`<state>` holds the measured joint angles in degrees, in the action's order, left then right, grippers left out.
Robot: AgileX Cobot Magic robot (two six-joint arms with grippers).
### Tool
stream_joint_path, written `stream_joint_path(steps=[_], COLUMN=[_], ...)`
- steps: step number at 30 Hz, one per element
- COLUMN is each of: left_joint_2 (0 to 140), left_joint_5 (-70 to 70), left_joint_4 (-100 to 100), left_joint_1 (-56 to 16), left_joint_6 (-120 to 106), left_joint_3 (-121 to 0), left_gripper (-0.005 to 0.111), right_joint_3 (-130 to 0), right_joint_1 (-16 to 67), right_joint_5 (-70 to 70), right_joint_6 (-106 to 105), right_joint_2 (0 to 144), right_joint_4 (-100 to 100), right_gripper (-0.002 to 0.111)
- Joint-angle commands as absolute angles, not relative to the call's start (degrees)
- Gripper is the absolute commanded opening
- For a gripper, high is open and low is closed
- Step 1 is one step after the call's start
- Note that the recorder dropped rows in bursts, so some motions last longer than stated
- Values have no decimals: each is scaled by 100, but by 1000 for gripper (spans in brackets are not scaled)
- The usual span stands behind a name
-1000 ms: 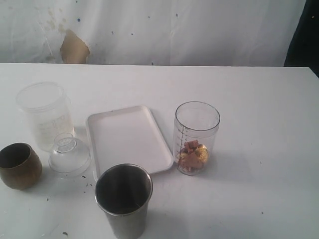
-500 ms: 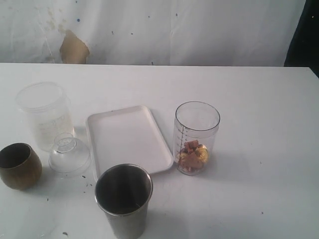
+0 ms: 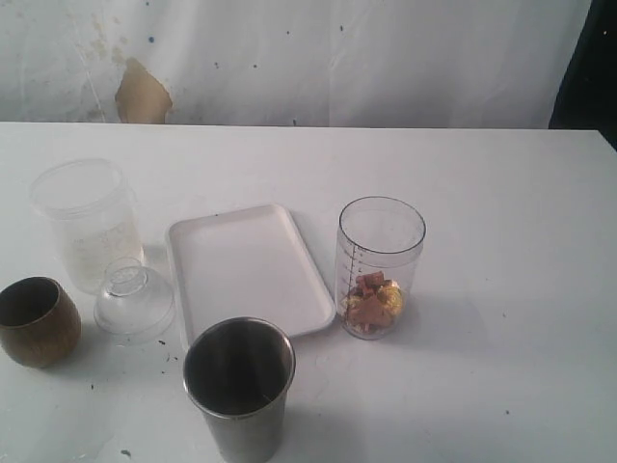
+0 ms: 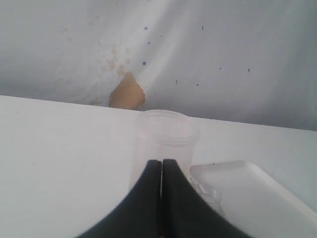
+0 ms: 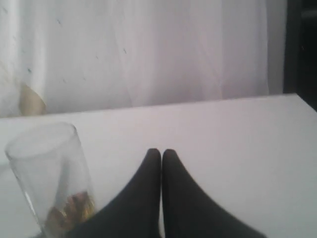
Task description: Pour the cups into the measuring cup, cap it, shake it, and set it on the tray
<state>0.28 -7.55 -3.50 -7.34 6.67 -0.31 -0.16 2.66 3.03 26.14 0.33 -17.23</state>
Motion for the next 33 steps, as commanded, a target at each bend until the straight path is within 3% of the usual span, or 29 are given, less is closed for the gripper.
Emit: stream_joint_path(steps=[1,6,11,21,27,30,33], left_joint_2=[0,0,0,0,0,0,0], left_joint_5=[-776,-776,-892,-867,-854,-854,-854], left_joint_4=[-424,-424,-558,-488,-377,-377,-377], left_joint_1=[-759,-759,-759,-759,-759,-759,-759], left_joint_6=[546,556,930,876,852,852,852], left_joint_3=[0,0,0,0,0,0,0], left_gripper=[1,1,1,1,1,1,1], right_joint_3=[0,-16,-290,-290,-290,-290,-290], right_joint_1=[284,284,284,284,284,284,297], right_joint_5=[-1859,-4039,-3638,-4774,-6019,-6149,-6412], right_joint_6=[2738,3013,3686,4399,4369,4188,3654], right_joint_2=[0,0,349,3376,5454,6474,7408], right_joint_4=[-1763,-1285,-1928,-5421,-5985,-5998,-5998], right_gripper=[0,0,0,0,1,9,26])
